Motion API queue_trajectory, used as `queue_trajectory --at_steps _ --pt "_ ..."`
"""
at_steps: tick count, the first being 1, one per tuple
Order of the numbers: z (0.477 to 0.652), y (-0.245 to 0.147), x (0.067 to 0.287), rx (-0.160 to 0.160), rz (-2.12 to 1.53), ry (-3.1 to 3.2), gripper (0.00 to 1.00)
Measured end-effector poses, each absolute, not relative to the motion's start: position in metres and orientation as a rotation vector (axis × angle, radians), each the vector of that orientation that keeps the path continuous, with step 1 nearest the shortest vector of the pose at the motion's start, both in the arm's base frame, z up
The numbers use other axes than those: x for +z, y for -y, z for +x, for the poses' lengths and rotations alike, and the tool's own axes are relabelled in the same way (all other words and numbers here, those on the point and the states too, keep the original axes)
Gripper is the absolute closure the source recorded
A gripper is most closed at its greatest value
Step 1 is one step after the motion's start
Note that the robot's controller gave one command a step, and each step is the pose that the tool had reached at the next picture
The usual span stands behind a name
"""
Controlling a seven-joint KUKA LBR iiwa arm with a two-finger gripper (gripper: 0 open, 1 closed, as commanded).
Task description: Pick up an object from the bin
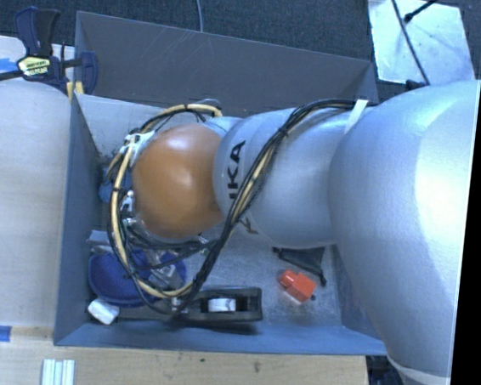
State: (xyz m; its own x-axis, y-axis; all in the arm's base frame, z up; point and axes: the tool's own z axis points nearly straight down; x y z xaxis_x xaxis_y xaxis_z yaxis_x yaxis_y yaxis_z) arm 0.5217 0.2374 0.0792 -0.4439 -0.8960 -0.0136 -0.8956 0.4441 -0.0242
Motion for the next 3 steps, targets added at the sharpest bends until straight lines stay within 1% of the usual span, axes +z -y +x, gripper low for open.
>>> queue_trajectory --at_steps 1,2,3 --pt "0.615 -0.211 0.073 0.001 -0.991 -2.981 0.0" --pt "0.618 -0.213 0.077 0.005 -0.983 -2.964 1.0" --pt "0.621 -0.214 0.14 0.0 -0.983 -2.971 1.0"
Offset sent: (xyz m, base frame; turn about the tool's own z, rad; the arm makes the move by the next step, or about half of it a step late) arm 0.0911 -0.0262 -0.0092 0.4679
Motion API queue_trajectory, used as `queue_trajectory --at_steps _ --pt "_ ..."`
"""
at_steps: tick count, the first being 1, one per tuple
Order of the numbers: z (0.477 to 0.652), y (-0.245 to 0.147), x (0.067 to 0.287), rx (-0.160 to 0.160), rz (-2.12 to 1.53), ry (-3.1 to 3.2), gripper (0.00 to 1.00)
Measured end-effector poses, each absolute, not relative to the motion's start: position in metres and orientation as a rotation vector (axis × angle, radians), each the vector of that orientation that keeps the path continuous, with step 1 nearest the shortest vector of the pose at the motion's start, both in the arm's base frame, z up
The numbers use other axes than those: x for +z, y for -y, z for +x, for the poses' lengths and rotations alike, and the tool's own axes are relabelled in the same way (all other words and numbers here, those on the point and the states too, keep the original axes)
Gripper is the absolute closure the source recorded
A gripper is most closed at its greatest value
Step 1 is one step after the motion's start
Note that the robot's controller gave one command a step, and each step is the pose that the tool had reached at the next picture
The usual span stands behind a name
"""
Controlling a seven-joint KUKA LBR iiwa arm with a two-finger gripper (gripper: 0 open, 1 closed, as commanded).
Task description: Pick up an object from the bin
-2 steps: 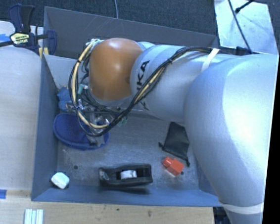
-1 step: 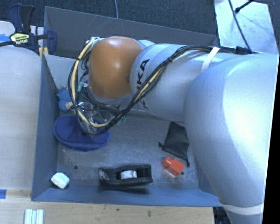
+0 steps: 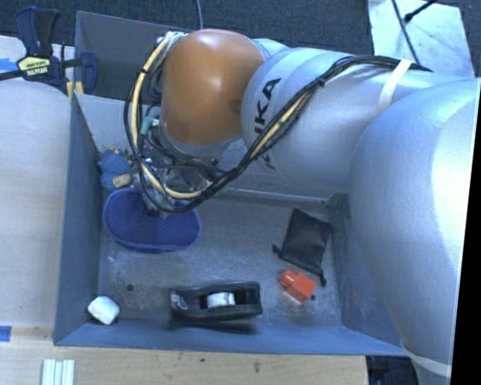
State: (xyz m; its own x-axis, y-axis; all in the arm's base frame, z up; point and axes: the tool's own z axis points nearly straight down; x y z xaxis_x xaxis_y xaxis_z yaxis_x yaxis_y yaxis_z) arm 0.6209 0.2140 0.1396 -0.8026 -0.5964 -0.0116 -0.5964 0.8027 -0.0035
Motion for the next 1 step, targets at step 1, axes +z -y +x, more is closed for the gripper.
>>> queue_trajectory --at_steps 1 --pt "0.6229 -0.2146 0.1854 0.001 -0.98 -2.974 1.0"
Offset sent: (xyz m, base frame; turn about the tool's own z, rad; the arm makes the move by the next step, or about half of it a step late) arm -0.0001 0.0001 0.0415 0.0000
